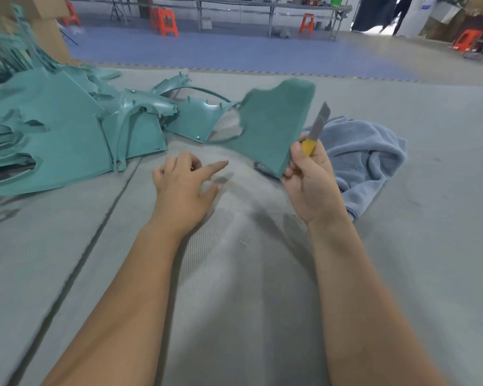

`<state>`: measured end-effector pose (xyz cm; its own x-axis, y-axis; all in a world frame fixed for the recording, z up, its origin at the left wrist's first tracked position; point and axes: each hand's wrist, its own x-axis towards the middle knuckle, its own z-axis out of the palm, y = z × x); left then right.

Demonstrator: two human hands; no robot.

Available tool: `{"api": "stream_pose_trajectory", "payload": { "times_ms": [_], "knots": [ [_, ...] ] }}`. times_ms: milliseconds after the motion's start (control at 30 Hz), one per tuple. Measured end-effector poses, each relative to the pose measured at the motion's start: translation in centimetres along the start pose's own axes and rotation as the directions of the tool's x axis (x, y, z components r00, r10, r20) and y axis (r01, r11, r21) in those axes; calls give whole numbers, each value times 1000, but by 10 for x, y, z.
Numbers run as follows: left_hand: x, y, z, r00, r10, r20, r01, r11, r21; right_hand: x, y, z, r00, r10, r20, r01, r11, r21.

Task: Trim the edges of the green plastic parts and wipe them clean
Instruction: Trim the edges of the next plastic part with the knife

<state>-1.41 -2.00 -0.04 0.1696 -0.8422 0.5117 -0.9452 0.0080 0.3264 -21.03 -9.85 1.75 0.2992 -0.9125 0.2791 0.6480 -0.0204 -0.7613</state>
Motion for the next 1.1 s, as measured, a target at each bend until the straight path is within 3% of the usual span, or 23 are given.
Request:
{"api": "stream_pose_trajectory", "payload": {
  "times_ms": [133, 267, 367, 433, 500, 567, 600, 667, 733, 767, 867, 900, 967, 1033, 1100],
  "knots": [
    [0, 1, 0, 999, -36, -5, 35, 978, -207, 2, -3, -4, 993, -117, -14, 118, 989, 93],
    [2, 2, 1, 995, -82, 57, 96, 943, -319, 4, -5, -9, 955, -256, -151, 228, 956, -184],
    [1, 3, -1, 990, -119, 73, 138, 911, -389, 2, 4, -4, 920, -365, -142, 247, 821, -514],
    [1, 7, -2, 967, -226, 118, 252, 784, -567, 1, 15, 1, 923, -380, -63, 211, 636, -742],
    [3, 15, -3, 911, -367, 186, 365, 512, -777, -1, 25, 6, 962, -267, 61, 189, 488, -852],
    [8, 19, -4, 837, -478, 266, 421, 252, -871, -4, 32, 7, 979, -106, 172, 198, 331, -922],
    [10, 18, -3, 817, -492, 303, 439, 188, -879, -6, 34, 7, 978, -35, 207, 209, 251, -945],
    [10, 14, -2, 817, -469, 337, 451, 155, -879, -8, 35, 8, 972, 66, 224, 211, 164, -964],
    [9, 10, 1, 843, -442, 306, 437, 232, -869, -8, 34, 11, 974, 77, 214, 197, 181, -964],
    [9, 9, 1, 860, -421, 289, 431, 295, -853, -7, 33, 12, 981, 57, 183, 164, 249, -955],
    [8, 10, 5, 897, -362, 254, 396, 402, -826, -8, 26, 17, 999, -34, 19, 37, 627, -778],
    [8, 11, 5, 899, -371, 231, 377, 390, -840, -8, 24, 19, 996, -73, -47, 19, 717, -697],
    [9, 12, 2, 890, -423, 173, 326, 322, -889, -5, 20, 18, 969, -140, -204, -14, 793, -609],
    [11, 12, 0, 870, -472, 143, 284, 243, -928, -1, 21, 13, 939, -169, -301, -58, 782, -621],
    [12, 11, 1, 848, -503, 167, 272, 142, -952, 0, 23, 10, 942, -160, -294, -80, 745, -662]
  ]
}}
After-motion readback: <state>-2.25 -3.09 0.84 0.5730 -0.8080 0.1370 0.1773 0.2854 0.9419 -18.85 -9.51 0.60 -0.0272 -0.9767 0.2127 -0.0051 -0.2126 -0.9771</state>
